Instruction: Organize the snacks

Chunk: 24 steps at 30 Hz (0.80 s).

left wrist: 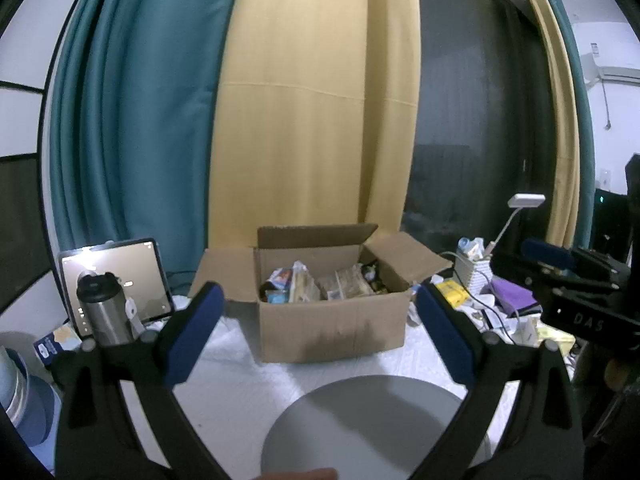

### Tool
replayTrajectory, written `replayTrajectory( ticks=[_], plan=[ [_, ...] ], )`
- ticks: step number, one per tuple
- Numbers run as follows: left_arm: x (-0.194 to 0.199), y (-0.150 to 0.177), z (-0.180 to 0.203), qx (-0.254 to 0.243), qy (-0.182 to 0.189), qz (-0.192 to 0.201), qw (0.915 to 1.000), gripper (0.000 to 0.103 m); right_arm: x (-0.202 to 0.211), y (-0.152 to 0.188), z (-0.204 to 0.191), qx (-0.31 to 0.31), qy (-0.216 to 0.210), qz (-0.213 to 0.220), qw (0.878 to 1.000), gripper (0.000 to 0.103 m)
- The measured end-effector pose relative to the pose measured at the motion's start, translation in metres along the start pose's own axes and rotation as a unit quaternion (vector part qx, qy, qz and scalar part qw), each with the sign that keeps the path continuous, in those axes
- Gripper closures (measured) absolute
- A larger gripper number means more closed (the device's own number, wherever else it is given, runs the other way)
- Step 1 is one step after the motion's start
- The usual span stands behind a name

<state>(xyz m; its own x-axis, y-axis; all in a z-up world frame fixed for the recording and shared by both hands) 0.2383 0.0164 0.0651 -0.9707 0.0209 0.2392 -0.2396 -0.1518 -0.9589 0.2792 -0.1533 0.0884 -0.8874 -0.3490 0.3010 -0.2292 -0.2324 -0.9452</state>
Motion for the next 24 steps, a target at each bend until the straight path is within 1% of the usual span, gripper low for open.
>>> replayTrajectory(
  ticks=[24],
  plan=[
    [-0.0092, -0.0042, 0.0020, 0.002, -0.003, 0.005, 1.0000, 0.005, -0.0018, 0.0002, 0.0016, 0.000, 0.000, 0.000, 1.000, 0.035]
  ],
)
Point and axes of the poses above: each gripper's, at about its wrist camera, not at the fingertips, and x roughly against the way its jaws point, z to its right, y to its underside, the point moved 10 cm from there along -x, roughly the way its jaws point, and after that the axes turned 5 degrees about x, right-handed, at the moved point
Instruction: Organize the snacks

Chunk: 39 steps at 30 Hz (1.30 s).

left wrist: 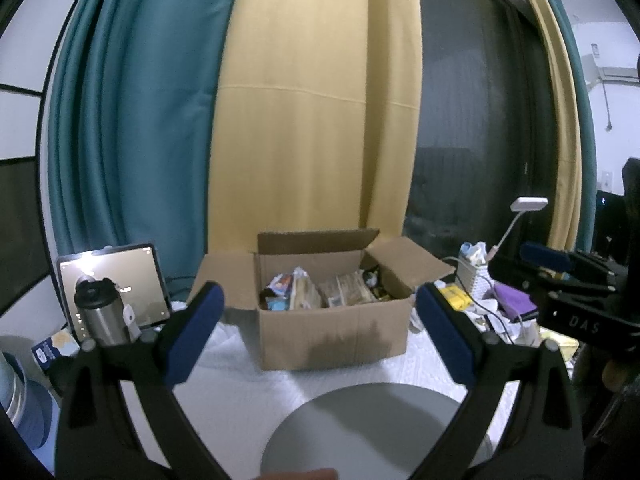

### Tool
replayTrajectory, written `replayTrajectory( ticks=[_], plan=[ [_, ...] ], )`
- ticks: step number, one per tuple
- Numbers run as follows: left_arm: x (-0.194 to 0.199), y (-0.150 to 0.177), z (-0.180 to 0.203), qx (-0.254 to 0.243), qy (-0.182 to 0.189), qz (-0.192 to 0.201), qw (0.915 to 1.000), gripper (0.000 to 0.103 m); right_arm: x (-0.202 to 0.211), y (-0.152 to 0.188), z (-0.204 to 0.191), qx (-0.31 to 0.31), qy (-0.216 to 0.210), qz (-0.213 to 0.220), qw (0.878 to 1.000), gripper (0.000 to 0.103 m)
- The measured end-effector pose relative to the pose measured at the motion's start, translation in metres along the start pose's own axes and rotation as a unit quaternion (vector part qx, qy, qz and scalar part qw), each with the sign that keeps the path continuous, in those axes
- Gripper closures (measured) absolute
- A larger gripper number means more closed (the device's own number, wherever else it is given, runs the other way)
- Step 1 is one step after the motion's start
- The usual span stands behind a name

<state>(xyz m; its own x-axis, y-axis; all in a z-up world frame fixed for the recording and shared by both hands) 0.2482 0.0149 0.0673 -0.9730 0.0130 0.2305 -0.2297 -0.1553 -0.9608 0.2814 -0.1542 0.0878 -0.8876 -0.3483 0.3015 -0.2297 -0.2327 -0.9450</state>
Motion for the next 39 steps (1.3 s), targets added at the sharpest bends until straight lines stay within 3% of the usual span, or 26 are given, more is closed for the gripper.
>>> replayTrajectory(
  ticks=[39],
  plan=[
    [-0.029, -0.003, 0.009, -0.001, -0.003, -0.008, 1.0000, 0.005, -0.028, 0.003, 0.020, -0.006, -0.006, -0.008, 1.000, 0.035]
  ],
)
Point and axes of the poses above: each gripper's, at about its wrist camera, not at the fingertips, and x roughly against the way its jaws point, z to its right, y to its underside, the point moved 10 cm from there along -x, roughly the way its jaws point, and after that the axes turned 5 degrees about x, right-handed, at the moved point
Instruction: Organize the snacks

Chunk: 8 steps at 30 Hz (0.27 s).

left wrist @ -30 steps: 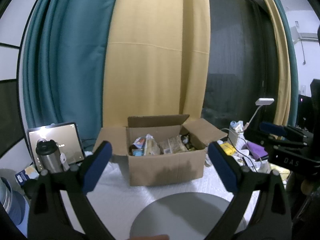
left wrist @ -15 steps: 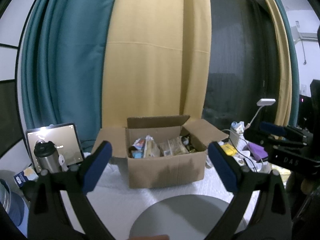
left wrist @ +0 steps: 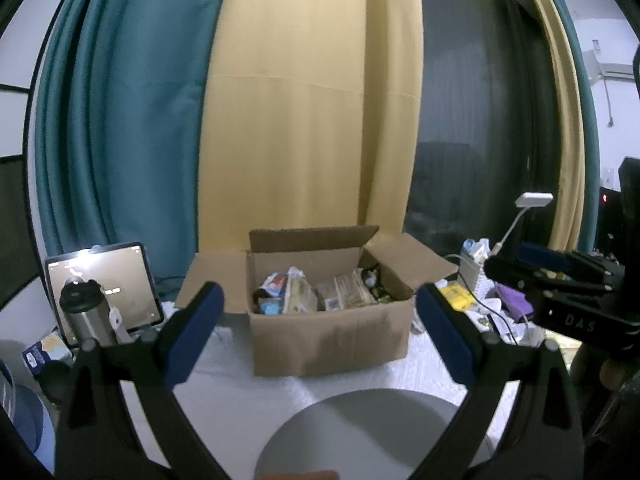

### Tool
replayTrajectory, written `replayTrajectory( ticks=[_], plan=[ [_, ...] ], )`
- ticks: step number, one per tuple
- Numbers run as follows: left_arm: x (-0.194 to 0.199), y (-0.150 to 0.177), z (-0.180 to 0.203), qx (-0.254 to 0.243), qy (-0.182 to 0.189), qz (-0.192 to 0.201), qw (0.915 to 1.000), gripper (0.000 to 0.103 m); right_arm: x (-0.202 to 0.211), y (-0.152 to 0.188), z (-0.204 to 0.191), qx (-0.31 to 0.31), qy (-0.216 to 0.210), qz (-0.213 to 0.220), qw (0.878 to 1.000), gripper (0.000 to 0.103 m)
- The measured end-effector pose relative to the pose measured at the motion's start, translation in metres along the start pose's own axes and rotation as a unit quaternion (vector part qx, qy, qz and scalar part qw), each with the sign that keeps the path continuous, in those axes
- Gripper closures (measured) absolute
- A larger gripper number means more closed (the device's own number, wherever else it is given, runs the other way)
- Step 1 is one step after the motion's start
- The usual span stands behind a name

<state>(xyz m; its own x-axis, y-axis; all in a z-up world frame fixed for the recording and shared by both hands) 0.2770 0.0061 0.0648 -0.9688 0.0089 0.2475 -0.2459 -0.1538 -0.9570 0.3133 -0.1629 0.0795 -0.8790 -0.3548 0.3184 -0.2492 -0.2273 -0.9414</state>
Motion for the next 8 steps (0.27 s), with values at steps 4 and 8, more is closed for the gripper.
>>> replayTrajectory(
  ticks=[4, 8],
  plan=[
    [-0.006, 0.003, 0.001, 0.001, 0.000, -0.003, 1.0000, 0.005, -0.003, 0.000, 0.001, 0.000, -0.001, -0.001, 1.000, 0.035],
    [-0.011, 0.007, 0.001, -0.003, -0.001, -0.004, 1.0000, 0.005, -0.011, 0.002, 0.003, -0.001, -0.003, -0.005, 1.000, 0.035]
  ],
)
Point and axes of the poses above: each gripper's, at about its wrist camera, not at the fingertips, and x roughly against the way its jaws point, z to its right, y to its underside, the point moved 10 cm from there along -x, roughly the way its jaws point, and after that the axes turned 5 degrees about x, right-handed, at the moved point
